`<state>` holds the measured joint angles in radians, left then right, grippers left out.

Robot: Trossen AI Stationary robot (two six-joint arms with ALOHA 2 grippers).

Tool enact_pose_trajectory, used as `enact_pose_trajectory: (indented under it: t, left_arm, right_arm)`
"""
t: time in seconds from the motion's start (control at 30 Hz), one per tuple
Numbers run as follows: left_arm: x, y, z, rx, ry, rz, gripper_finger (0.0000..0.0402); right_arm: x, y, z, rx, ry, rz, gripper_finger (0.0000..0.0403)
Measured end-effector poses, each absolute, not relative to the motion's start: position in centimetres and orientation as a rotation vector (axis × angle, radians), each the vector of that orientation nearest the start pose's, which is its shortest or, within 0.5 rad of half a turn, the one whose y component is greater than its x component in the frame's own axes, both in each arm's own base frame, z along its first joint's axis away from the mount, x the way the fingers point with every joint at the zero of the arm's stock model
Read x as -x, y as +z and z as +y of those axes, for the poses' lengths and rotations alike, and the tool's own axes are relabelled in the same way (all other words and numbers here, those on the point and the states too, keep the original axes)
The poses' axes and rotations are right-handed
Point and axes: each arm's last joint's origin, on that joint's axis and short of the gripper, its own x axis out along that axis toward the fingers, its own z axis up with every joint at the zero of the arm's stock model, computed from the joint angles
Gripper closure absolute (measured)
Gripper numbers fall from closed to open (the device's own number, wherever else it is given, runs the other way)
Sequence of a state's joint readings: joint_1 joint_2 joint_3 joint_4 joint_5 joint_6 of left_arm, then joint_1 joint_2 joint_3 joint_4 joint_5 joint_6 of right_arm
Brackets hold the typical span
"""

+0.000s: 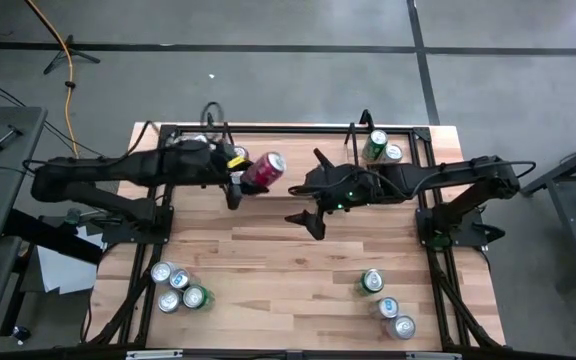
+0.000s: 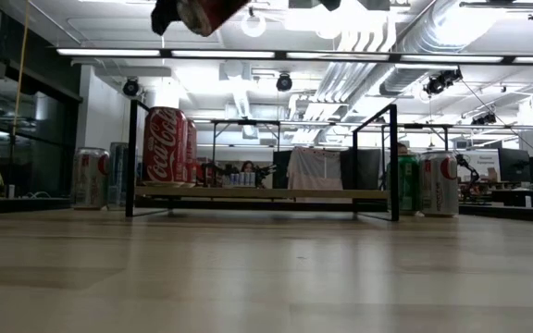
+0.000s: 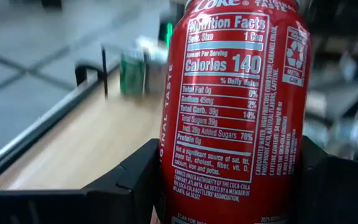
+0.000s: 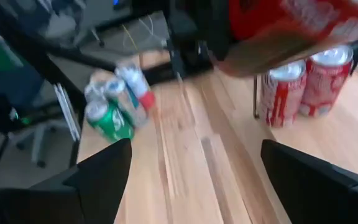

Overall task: Place canned beverage on shelf
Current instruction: Put the red soda can on the shelf aligned with the other red soda cans

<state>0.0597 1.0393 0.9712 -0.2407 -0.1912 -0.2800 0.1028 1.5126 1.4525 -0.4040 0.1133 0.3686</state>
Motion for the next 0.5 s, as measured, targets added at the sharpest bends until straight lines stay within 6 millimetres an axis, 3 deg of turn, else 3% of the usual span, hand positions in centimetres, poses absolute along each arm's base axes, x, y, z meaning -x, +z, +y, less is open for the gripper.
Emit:
enact_pose_trajectory:
  t: [0.13,0.27,0.5]
  left_arm:
    - [-21.8,32.0,1.6,0.364,0.297,0.046,0.0229]
    - [-21.2,31.2,1.5,0.425,0.272,-0.148,0.0229]
    - [-22.0,31.2,1.7,0.419,0.274,-0.19,0.0229]
  right_arm:
    - [-34.5,37.8,1.4,-0.329,-0.172,0.318,0.006]
    - [-34.9,39.3,-0.7,-0.398,-0.207,0.149,0.006]
    - [-36.1,39.9,-2.8,-0.476,-0.165,-0.007,0.0059]
